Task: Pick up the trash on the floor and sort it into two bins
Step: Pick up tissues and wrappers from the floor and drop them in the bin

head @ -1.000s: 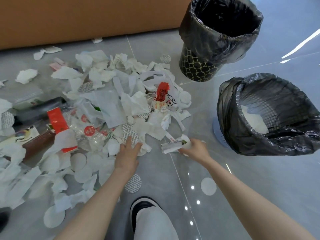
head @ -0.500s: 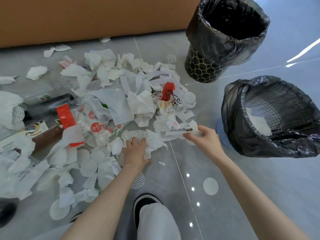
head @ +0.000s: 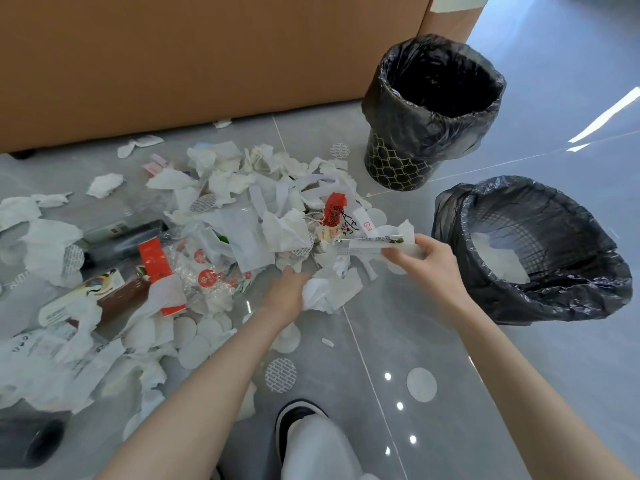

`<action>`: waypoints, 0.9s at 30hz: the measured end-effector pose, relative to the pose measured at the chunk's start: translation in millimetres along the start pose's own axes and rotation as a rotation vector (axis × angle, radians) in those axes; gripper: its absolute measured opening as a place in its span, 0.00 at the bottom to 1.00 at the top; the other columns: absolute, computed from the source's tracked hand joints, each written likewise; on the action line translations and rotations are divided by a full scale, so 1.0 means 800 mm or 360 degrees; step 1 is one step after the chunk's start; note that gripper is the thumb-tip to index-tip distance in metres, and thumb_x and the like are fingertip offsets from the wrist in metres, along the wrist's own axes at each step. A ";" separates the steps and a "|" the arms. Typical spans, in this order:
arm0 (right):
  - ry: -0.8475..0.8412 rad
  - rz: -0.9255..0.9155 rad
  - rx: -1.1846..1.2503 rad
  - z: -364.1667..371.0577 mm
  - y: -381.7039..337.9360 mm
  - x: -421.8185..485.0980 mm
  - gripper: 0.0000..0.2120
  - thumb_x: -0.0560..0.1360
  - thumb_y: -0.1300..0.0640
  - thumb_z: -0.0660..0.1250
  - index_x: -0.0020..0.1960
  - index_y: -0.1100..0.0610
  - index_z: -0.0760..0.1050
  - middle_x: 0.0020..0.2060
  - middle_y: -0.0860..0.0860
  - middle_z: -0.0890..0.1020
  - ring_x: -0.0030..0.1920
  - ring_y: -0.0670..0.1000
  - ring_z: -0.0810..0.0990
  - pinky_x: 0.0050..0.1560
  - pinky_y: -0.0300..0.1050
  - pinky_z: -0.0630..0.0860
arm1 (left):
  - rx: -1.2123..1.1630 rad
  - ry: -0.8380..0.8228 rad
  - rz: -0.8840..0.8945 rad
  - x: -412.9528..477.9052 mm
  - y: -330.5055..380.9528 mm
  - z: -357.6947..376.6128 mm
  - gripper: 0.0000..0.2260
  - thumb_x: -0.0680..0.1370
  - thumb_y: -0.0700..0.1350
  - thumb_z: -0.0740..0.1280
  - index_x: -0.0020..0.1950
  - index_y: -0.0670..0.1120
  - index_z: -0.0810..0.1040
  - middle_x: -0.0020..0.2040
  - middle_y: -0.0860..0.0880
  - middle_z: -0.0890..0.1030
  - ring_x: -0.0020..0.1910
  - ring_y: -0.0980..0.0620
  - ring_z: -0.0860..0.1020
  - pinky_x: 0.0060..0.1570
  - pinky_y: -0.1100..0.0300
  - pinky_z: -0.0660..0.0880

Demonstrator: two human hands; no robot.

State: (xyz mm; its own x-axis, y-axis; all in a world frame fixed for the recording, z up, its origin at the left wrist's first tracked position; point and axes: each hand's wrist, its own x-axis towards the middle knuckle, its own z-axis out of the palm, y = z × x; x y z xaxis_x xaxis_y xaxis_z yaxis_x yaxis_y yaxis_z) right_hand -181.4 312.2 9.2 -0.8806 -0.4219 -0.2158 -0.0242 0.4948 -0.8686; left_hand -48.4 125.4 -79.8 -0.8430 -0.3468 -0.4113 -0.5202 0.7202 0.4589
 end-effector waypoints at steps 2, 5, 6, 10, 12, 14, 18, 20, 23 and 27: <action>0.0073 -0.0004 0.0007 -0.016 -0.010 0.000 0.12 0.66 0.47 0.74 0.44 0.54 0.81 0.39 0.54 0.84 0.38 0.49 0.79 0.42 0.49 0.76 | -0.0061 0.0105 0.0064 0.005 0.019 -0.033 0.17 0.75 0.32 0.57 0.60 0.45 0.75 0.52 0.43 0.72 0.54 0.41 0.73 0.46 0.55 0.69; 0.0257 -0.0064 0.0034 -0.051 -0.028 -0.001 0.06 0.69 0.50 0.74 0.41 0.52 0.80 0.36 0.50 0.83 0.37 0.48 0.78 0.40 0.47 0.74 | -0.0275 0.0205 0.0126 0.008 0.056 -0.080 0.19 0.71 0.28 0.55 0.56 0.39 0.77 0.48 0.41 0.76 0.52 0.41 0.74 0.42 0.56 0.67; 0.0335 -0.0081 0.0024 -0.064 -0.033 -0.002 0.05 0.70 0.51 0.73 0.41 0.50 0.79 0.37 0.49 0.83 0.37 0.47 0.78 0.40 0.44 0.74 | -0.0369 0.0232 0.0140 0.010 0.068 -0.092 0.19 0.70 0.27 0.55 0.56 0.39 0.77 0.50 0.40 0.78 0.52 0.41 0.75 0.42 0.55 0.68; 0.0736 0.0028 -0.0157 -0.117 -0.032 0.003 0.11 0.71 0.47 0.70 0.42 0.56 0.77 0.37 0.51 0.81 0.38 0.51 0.77 0.38 0.46 0.71 | -0.0581 0.0285 0.0198 0.010 0.122 -0.128 0.20 0.71 0.28 0.55 0.58 0.41 0.76 0.52 0.42 0.78 0.52 0.43 0.75 0.42 0.57 0.69; 0.0909 0.0160 -0.0332 -0.135 -0.017 0.010 0.13 0.71 0.45 0.68 0.43 0.55 0.74 0.41 0.52 0.81 0.42 0.54 0.78 0.40 0.48 0.73 | -0.0642 0.0295 0.0228 0.010 0.144 -0.137 0.23 0.72 0.29 0.55 0.63 0.43 0.75 0.55 0.44 0.78 0.54 0.45 0.75 0.45 0.57 0.71; 0.0950 0.0280 -0.0519 -0.152 0.001 0.016 0.15 0.73 0.44 0.66 0.53 0.54 0.75 0.53 0.54 0.79 0.52 0.58 0.76 0.45 0.49 0.73 | -0.0699 0.0300 0.0251 0.009 0.164 -0.143 0.23 0.73 0.30 0.57 0.65 0.46 0.74 0.57 0.46 0.78 0.55 0.47 0.75 0.47 0.56 0.72; 0.0651 0.0533 -0.0784 -0.163 0.027 0.012 0.37 0.73 0.41 0.66 0.75 0.54 0.57 0.71 0.56 0.62 0.69 0.62 0.60 0.61 0.57 0.69 | -0.0753 0.0336 0.0303 0.002 0.192 -0.154 0.22 0.74 0.29 0.57 0.63 0.46 0.75 0.55 0.47 0.78 0.54 0.48 0.74 0.48 0.55 0.73; 0.0551 0.0445 -0.0914 -0.157 0.034 0.004 0.37 0.72 0.36 0.63 0.74 0.53 0.60 0.71 0.55 0.64 0.70 0.61 0.61 0.66 0.59 0.66 | -0.0774 0.0374 0.0299 -0.001 0.198 -0.158 0.20 0.75 0.30 0.57 0.62 0.46 0.75 0.52 0.48 0.77 0.50 0.48 0.74 0.42 0.57 0.72; 0.0258 0.0270 -0.1127 -0.144 0.042 -0.009 0.28 0.72 0.37 0.64 0.68 0.49 0.70 0.63 0.49 0.77 0.65 0.54 0.73 0.61 0.51 0.71 | -0.0790 0.0396 0.0307 -0.005 0.200 -0.164 0.19 0.75 0.30 0.57 0.61 0.45 0.75 0.50 0.48 0.76 0.49 0.47 0.74 0.38 0.59 0.70; 0.0162 0.0137 -0.1218 -0.124 0.055 -0.025 0.12 0.76 0.55 0.63 0.59 0.51 0.77 0.53 0.52 0.83 0.54 0.57 0.79 0.49 0.49 0.76 | -0.0925 0.0395 0.0320 -0.014 0.204 -0.174 0.17 0.75 0.31 0.59 0.60 0.46 0.76 0.51 0.49 0.77 0.50 0.48 0.74 0.39 0.60 0.70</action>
State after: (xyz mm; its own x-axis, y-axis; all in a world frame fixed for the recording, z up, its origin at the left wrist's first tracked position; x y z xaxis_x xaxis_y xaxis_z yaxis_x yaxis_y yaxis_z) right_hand -211.9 417.8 19.3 -0.9323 -0.3050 -0.1944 -0.2415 0.9251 -0.2931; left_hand -143.2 163.2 109.3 -0.9016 -0.4179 -0.1115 -0.2802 0.3680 0.8866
